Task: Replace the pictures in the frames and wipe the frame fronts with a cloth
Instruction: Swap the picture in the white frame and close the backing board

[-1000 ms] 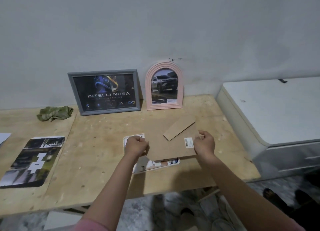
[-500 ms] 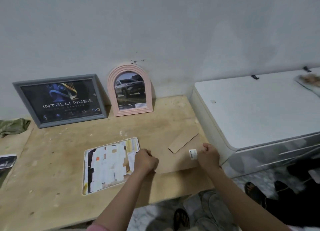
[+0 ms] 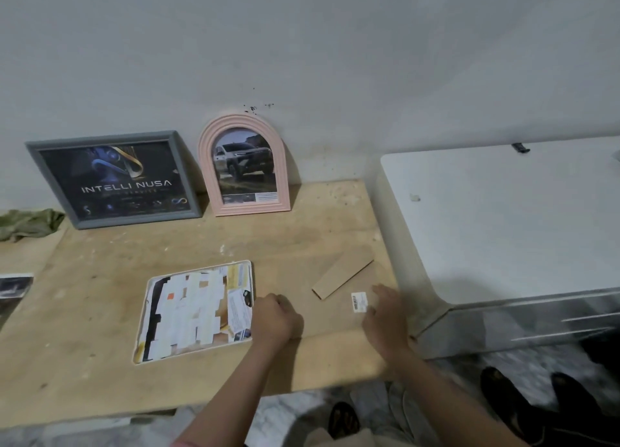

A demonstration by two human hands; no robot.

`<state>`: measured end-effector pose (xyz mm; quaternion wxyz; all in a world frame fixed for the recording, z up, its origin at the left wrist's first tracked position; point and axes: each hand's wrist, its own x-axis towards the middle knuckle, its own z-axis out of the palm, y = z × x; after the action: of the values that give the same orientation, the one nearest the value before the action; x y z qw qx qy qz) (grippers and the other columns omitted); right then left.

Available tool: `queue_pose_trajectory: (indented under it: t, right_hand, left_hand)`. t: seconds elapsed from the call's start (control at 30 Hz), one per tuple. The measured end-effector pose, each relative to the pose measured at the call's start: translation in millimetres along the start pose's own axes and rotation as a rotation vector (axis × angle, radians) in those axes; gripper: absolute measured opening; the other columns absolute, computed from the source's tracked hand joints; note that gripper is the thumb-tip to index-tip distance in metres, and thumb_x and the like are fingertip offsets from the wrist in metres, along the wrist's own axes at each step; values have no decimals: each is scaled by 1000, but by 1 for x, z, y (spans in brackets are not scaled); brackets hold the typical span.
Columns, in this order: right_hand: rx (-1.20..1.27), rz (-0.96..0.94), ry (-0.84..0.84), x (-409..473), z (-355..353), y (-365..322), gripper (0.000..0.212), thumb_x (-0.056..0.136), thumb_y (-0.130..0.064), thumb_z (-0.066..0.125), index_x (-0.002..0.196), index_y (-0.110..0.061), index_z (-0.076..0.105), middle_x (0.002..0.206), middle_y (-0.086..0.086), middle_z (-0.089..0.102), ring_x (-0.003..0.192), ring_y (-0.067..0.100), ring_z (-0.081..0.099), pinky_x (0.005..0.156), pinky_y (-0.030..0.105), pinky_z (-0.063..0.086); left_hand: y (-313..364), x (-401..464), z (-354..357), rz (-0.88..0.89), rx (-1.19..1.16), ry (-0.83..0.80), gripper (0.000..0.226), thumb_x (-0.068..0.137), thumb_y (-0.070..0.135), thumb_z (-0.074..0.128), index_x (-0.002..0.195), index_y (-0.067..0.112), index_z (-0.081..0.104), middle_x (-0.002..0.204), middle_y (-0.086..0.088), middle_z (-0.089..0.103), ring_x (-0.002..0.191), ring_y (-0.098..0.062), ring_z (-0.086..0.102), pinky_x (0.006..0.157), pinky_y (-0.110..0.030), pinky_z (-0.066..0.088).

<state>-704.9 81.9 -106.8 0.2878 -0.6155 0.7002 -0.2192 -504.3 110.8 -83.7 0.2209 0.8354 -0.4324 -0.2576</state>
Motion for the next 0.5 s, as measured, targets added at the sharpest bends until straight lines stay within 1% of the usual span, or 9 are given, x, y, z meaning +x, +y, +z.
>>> queue_pose_trajectory:
  t: [0.03, 0.1, 0.17, 0.2, 0.27, 0.33, 0.43, 0.5]
  right_hand:
    - [1, 0, 17, 1, 0, -1, 45, 77, -3, 47, 120, 5, 56, 123, 20, 55, 118, 36, 48, 103, 38, 35]
    - [-2, -45, 88, 3, 4, -6, 40, 75, -3, 53, 113, 6, 60, 115, 23, 58, 110, 40, 52, 96, 42, 42]
    - [-10, -106, 169, 3, 11, -14, 34, 72, -4, 55, 105, 4, 65, 107, 24, 60, 101, 43, 55, 90, 46, 46]
    - [-15, -143, 177, 2, 13, -21, 34, 73, -7, 54, 104, 1, 65, 108, 21, 59, 102, 41, 54, 90, 47, 46]
    - [-26, -214, 121, 1, 17, -38, 35, 80, -14, 48, 110, -7, 63, 115, 12, 58, 111, 34, 49, 96, 44, 44]
    - [-24, -279, 6, 1, 25, -57, 37, 84, -19, 46, 118, -13, 59, 120, 4, 55, 117, 27, 45, 100, 39, 40]
    - [-88, -415, -96, 1, 41, -84, 42, 81, -23, 45, 121, -15, 57, 120, 2, 58, 115, 25, 50, 103, 39, 38]
    - [-157, -468, -206, -1, 58, -104, 45, 83, -26, 48, 127, -15, 53, 125, 2, 56, 118, 25, 49, 105, 38, 35]
  left_hand:
    - [1, -1, 1, 0, 3, 0, 32, 92, 20, 44, 84, -6, 61, 87, -26, 63, 84, -40, 61, 70, -38, 49]
    - [4, -4, 0, -12, 19, -23, 31, 92, 22, 42, 91, -4, 60, 94, -23, 61, 90, -39, 59, 77, -37, 48]
    - [5, -3, -2, 17, 22, -43, 24, 90, 21, 46, 85, 1, 57, 91, -20, 59, 88, -36, 59, 71, -32, 44]
    - [5, -3, -4, 41, 5, -39, 20, 88, 20, 48, 80, 2, 55, 87, -18, 59, 84, -34, 59, 67, -30, 42]
    - [4, -3, -13, 79, -41, 7, 18, 87, 15, 53, 79, 0, 59, 80, -15, 60, 78, -30, 60, 65, -30, 42]
    - [-3, -1, -28, 74, -81, 76, 18, 86, 14, 54, 86, -1, 64, 80, -10, 61, 78, -25, 60, 67, -30, 44]
    - [-26, 5, -51, 26, -60, 115, 22, 88, 17, 54, 100, 2, 64, 98, -12, 62, 91, -28, 61, 73, -28, 44]
    - [-50, 10, -69, -22, -12, 130, 30, 90, 20, 53, 111, 1, 61, 108, -15, 60, 100, -29, 58, 77, -28, 42]
